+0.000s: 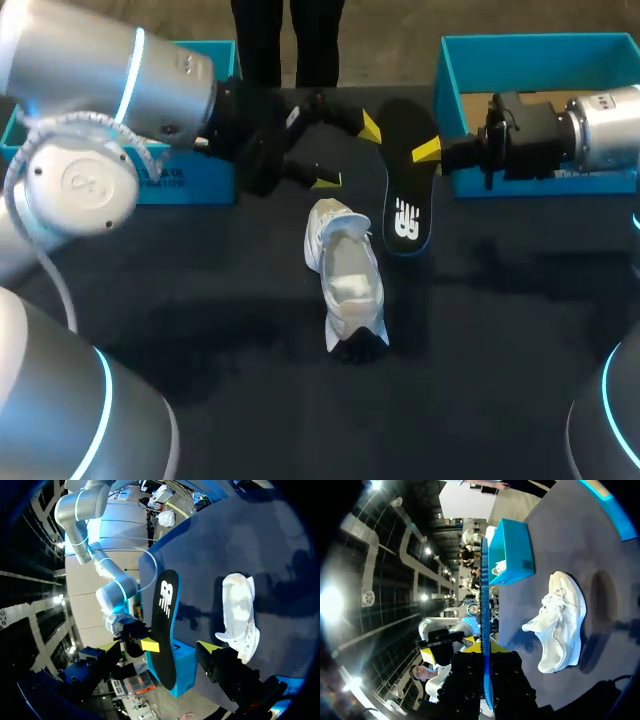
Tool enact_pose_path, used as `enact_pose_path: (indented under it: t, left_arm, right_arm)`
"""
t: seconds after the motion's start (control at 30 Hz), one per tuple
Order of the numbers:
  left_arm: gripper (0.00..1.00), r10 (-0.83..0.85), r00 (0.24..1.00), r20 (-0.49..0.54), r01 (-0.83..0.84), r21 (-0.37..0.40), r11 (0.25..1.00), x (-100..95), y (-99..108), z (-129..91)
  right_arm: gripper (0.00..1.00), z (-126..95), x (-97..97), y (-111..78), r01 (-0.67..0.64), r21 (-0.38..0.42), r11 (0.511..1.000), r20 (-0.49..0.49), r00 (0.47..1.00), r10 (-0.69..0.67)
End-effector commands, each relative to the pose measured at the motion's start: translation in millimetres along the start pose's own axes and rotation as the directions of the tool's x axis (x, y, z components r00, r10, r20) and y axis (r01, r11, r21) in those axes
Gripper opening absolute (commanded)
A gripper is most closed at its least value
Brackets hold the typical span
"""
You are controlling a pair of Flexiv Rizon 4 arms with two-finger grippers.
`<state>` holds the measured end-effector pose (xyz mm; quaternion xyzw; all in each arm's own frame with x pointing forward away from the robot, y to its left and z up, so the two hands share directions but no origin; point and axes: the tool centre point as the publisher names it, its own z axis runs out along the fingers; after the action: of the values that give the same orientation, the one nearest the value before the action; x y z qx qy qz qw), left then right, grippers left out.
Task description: Take the shoe out of the shoebox, open the shoe tongue, remove and reinsert the insole, then place the shoe into the shoebox
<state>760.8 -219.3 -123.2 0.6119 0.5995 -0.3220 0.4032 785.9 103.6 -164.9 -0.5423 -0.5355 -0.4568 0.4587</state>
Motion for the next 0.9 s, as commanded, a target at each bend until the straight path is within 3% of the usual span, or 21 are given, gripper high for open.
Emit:
enact_pose_path:
  t: [0.03,0.6,0.9]
  left_arm:
    - [1.00,0.003,0.989,0.148,-0.003,-0.003,1.000,4.0,-2,0]
    - [1.00,-0.012,0.987,0.159,0.019,-0.043,0.999,22.1,7,3]
    - [1.00,-0.024,0.978,0.206,0.040,-0.077,0.996,20.7,16,6]
  right_arm:
    - [0.00,0,-0.7,-6.5,-0.006,-0.004,1.000,-0.001,1.000,0.006]
    - [0.00,6,-2.7,-19.8,-0.034,0.016,0.999,-0.004,0.999,0.034]
    - [0.00,15,-3.7,-28.8,-0.046,0.022,0.999,-0.015,0.999,0.046]
